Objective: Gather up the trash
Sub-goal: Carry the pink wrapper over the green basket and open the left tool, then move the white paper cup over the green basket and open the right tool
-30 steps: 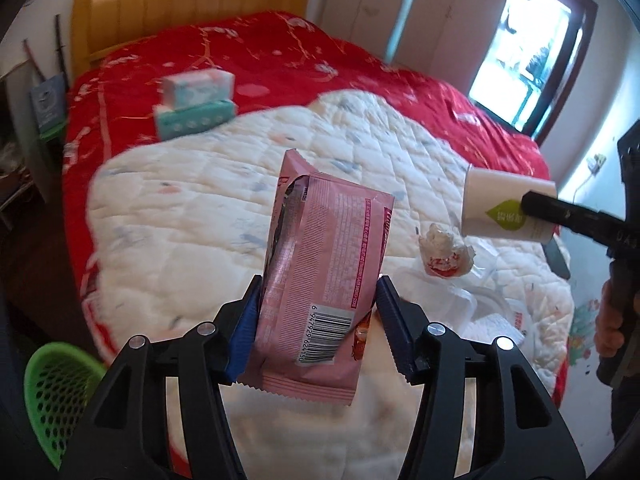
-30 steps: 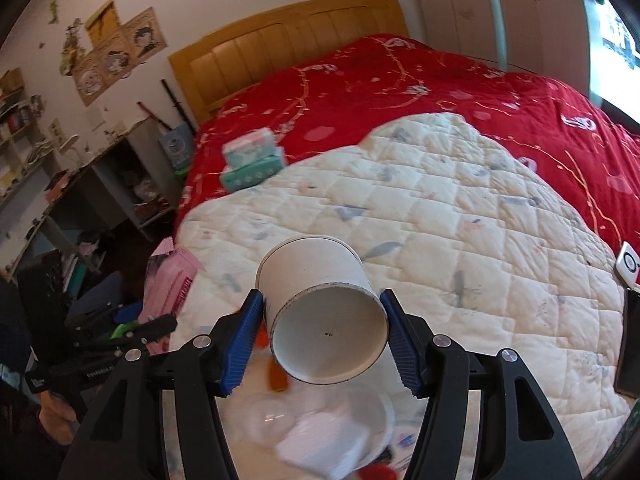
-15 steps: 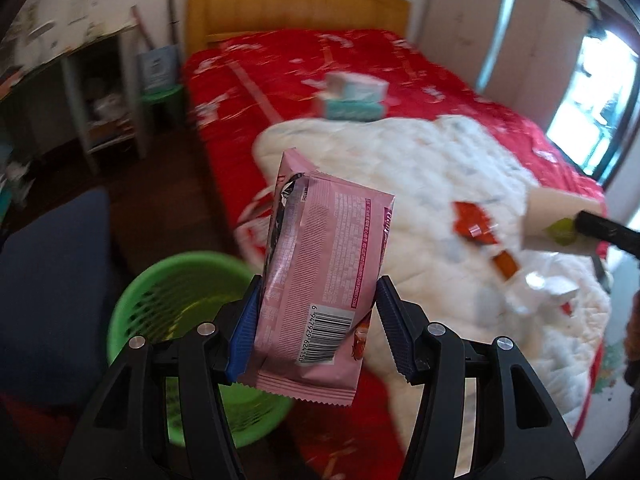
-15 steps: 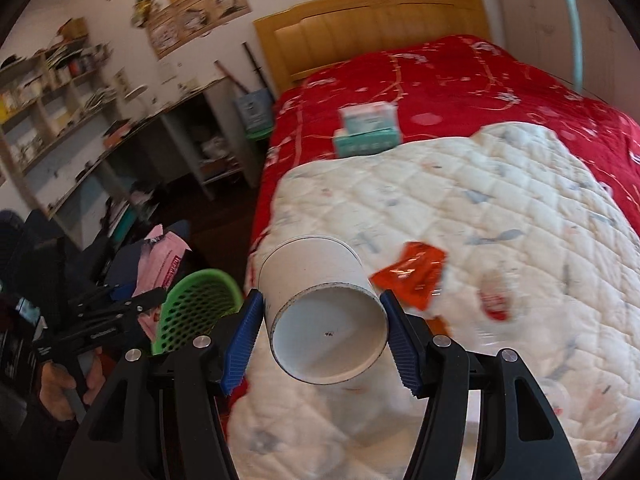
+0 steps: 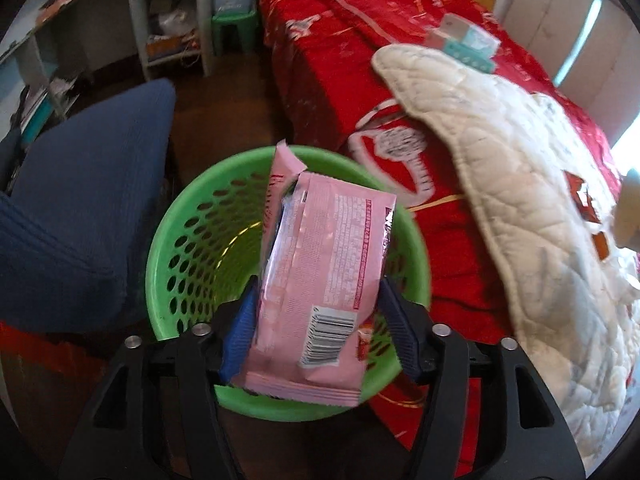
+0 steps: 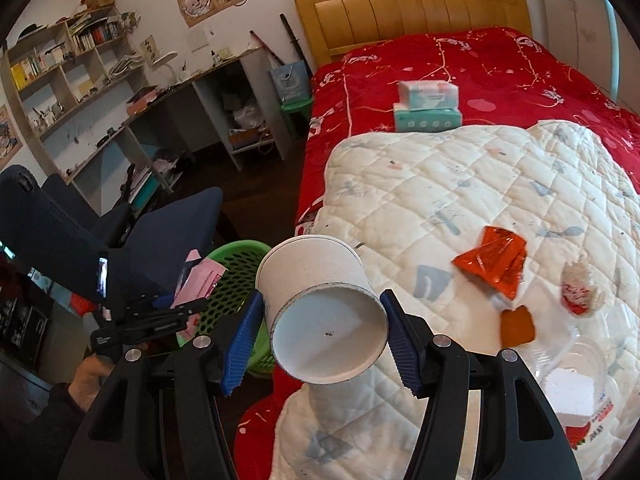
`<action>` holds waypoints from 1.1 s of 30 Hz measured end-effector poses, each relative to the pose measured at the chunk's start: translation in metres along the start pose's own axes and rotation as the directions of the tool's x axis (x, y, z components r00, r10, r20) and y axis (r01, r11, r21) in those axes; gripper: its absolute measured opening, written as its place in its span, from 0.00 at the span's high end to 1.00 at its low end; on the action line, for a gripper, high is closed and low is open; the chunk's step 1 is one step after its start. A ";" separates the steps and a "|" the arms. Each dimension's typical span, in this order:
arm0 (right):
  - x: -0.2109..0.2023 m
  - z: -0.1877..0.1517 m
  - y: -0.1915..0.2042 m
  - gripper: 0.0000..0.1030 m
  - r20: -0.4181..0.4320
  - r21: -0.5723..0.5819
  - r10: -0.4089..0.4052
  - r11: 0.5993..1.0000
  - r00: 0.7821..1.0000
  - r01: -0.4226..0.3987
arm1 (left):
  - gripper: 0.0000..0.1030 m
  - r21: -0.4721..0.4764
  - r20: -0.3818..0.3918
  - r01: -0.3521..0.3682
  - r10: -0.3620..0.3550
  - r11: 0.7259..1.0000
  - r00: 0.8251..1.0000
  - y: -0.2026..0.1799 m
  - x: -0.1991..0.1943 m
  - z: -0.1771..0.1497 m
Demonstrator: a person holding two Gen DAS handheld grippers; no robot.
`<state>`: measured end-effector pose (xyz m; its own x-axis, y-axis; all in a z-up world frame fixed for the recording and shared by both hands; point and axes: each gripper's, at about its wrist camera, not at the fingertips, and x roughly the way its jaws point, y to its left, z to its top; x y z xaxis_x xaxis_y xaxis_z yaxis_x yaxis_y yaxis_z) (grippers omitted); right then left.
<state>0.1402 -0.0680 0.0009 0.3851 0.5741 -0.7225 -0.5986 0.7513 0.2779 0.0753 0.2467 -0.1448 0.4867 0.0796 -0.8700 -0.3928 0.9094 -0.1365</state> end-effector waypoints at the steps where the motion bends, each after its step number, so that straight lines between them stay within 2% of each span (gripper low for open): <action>1: 0.003 0.000 0.002 0.44 -0.004 -0.001 0.002 1.000 1.000 -0.002 | 0.38 -0.005 -0.002 0.004 -0.004 1.000 1.000 0.001 0.003 0.001; 5: 0.013 0.000 0.009 0.44 -0.017 -0.010 0.008 1.000 1.000 -0.008 | 0.29 -0.038 -0.012 0.002 -0.003 0.999 1.000 0.012 0.009 0.000; 12: 0.029 0.000 0.023 0.44 -0.037 -0.031 0.029 0.999 0.999 -0.030 | 0.28 -0.063 -0.003 -0.005 0.005 0.998 1.000 0.028 0.003 -0.013; 17: 0.047 -0.001 0.041 0.44 -0.069 -0.061 0.052 0.997 0.996 -0.056 | 0.28 -0.074 0.035 -0.011 0.014 0.997 0.999 0.035 -0.020 -0.024; 23: 0.081 -0.006 0.074 0.44 -0.129 -0.103 0.078 0.990 0.989 -0.092 | 0.28 -0.091 0.074 -0.046 0.053 0.995 0.996 0.050 -0.046 -0.042; 33: 0.150 -0.016 0.129 0.44 -0.241 -0.167 0.070 0.979 0.968 -0.113 | 0.28 -0.173 0.111 -0.052 0.072 0.984 0.991 0.085 -0.072 -0.063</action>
<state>0.1097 0.1105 -0.0815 0.1610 0.5299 -0.8327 -0.7472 0.6167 0.2479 -0.0422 0.2926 -0.1232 0.5408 0.1894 -0.8196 -0.5465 0.8198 -0.1711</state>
